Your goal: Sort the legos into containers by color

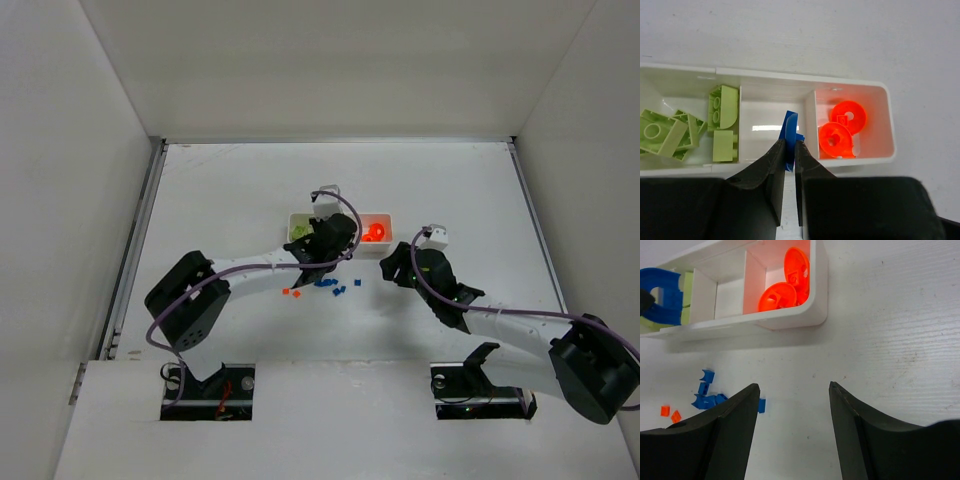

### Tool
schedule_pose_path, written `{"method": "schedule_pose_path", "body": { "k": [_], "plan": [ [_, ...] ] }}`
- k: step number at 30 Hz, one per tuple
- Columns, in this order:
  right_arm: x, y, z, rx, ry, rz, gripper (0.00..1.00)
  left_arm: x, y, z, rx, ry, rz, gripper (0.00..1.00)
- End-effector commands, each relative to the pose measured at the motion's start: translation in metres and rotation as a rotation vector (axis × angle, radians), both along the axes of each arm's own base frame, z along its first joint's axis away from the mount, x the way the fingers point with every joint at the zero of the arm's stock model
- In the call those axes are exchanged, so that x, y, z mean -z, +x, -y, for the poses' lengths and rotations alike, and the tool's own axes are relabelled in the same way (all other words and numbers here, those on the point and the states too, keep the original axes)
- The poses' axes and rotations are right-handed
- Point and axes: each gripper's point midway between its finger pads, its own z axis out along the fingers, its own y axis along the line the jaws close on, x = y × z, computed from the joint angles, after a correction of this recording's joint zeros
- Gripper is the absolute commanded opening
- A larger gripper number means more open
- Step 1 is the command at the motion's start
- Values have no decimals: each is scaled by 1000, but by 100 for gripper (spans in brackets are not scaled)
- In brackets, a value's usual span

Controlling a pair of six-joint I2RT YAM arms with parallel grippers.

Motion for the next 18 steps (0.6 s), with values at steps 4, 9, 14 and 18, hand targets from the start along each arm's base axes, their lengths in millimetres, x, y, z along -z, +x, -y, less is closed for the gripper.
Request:
{"method": "schedule_pose_path", "body": {
  "k": [4, 9, 14, 18],
  "plan": [
    [-16, 4, -7, -6, 52, 53, 63, -17, 27, 18, 38, -4, 53, 10],
    [-18, -4, -21, -61, 33, 42, 56, -13, 29, 10, 26, 9, 48, 30],
    [-13, -22, -49, -160, 3, 10, 36, -20, 12, -6, 28, 0, 54, 36],
    [-6, -39, -74, -237, -38, -15, 34, -20, -15, -28, 37, -10, 55, 35]
  ]
}}
